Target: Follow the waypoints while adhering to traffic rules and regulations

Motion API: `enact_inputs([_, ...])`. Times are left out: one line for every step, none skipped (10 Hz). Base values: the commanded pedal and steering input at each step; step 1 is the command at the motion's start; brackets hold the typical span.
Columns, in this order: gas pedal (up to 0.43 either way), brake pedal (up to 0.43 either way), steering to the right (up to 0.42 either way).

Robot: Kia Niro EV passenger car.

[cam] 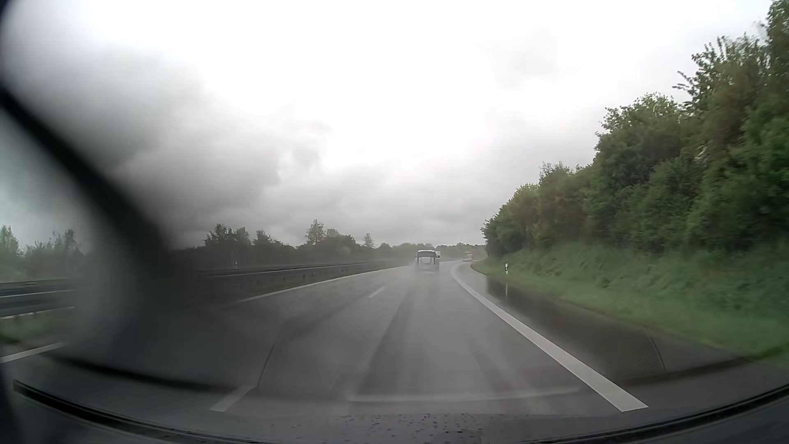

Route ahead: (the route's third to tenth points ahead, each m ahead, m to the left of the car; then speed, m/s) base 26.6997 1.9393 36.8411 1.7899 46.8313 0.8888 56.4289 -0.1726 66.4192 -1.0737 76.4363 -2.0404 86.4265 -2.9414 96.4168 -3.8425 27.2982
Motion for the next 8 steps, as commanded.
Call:
enact_inputs([0.311,0.000,0.009])
enact_inputs([0.311,0.000,0.009])
enact_inputs([0.311,0.000,0.009])
enact_inputs([0.311,0.000,0.008])
enact_inputs([0.311,0.000,0.008])
enact_inputs([0.311,0.000,0.008])
enact_inputs([0.311,0.000,0.008])
enact_inputs([0.311,0.000,0.007])
